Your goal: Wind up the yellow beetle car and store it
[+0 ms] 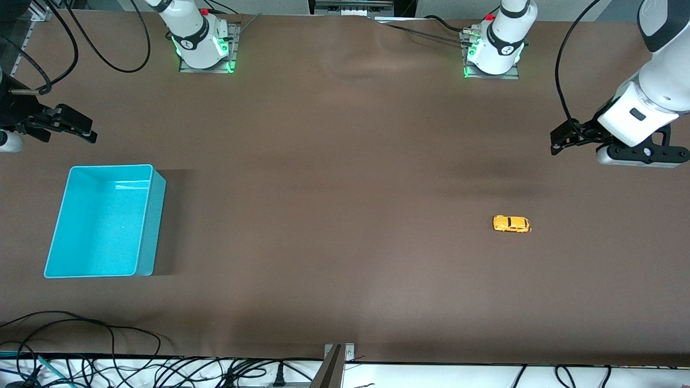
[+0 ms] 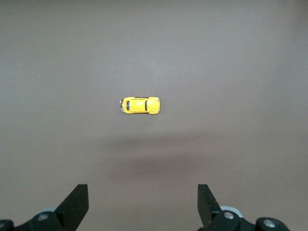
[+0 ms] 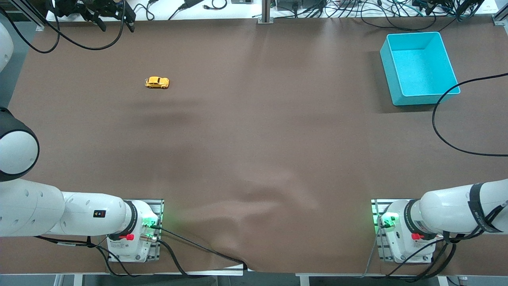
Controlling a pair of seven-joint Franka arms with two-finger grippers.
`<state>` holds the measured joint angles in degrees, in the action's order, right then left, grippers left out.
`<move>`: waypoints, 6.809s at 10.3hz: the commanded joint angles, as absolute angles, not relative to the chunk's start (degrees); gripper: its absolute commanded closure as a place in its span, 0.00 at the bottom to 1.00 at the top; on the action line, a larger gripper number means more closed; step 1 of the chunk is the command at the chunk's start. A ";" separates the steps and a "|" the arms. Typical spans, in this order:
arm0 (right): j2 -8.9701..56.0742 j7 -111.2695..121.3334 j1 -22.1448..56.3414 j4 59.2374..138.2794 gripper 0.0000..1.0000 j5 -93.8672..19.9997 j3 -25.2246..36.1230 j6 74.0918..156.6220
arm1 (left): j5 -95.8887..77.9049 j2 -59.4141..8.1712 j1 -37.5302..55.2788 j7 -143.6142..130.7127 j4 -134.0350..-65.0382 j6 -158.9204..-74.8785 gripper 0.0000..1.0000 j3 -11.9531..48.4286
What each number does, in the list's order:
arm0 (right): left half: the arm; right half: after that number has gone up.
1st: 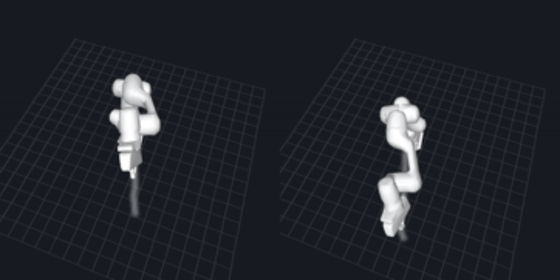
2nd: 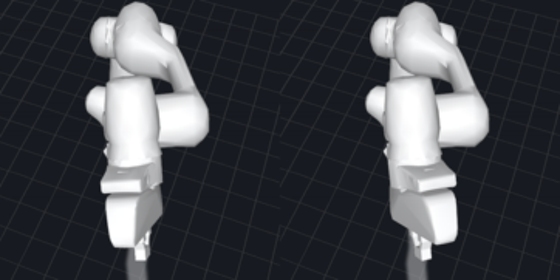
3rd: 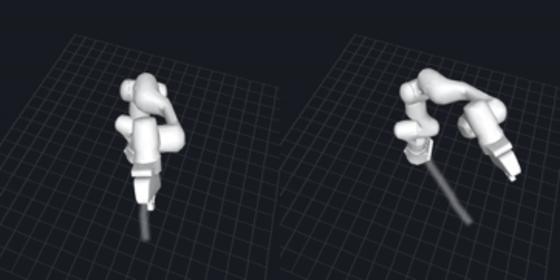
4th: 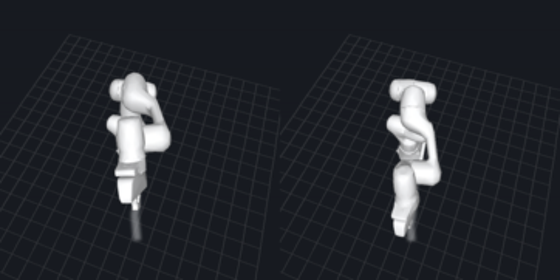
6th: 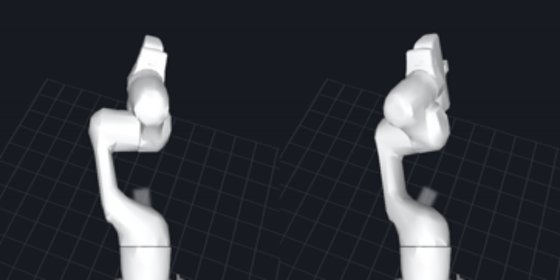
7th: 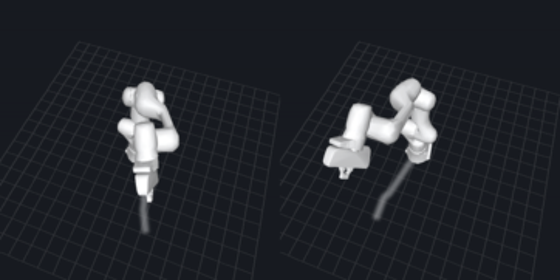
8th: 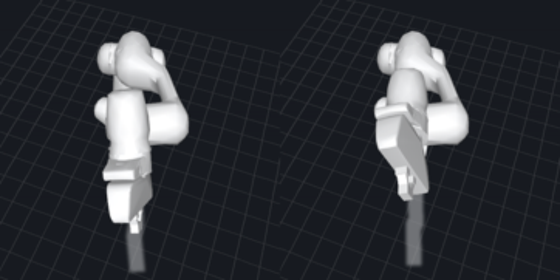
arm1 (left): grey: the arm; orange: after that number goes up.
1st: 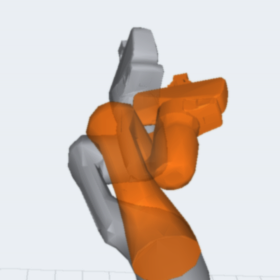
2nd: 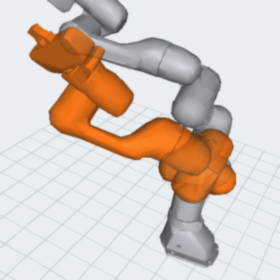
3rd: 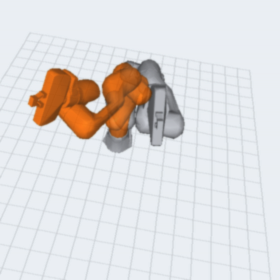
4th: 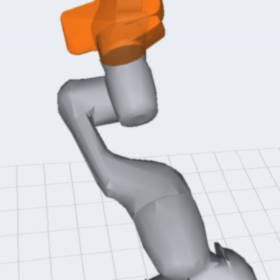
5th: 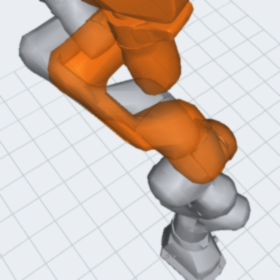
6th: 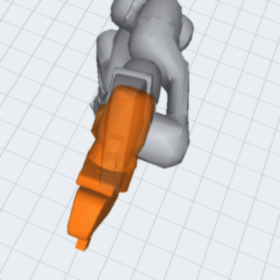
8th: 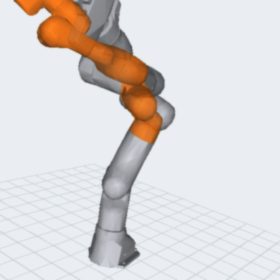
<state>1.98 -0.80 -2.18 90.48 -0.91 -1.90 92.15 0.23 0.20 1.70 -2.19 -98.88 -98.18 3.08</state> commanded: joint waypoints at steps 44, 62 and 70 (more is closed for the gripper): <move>3.08 -0.45 -2.90 90.44 0.00 -3.43 -1.32 91.58 | 0.97 -1.67 2.20 -0.26 -98.09 -96.33 0.00 4.39; 3.16 -0.18 -2.90 90.61 0.00 -3.43 -0.62 91.32 | 0.97 -10.87 -4.66 67.46 -111.45 -114.94 0.00 3.96; 3.60 -0.18 -2.90 90.97 0.00 -3.60 -0.70 90.97 | 1.06 -30.22 -4.57 91.66 -109.08 -139.39 0.00 4.22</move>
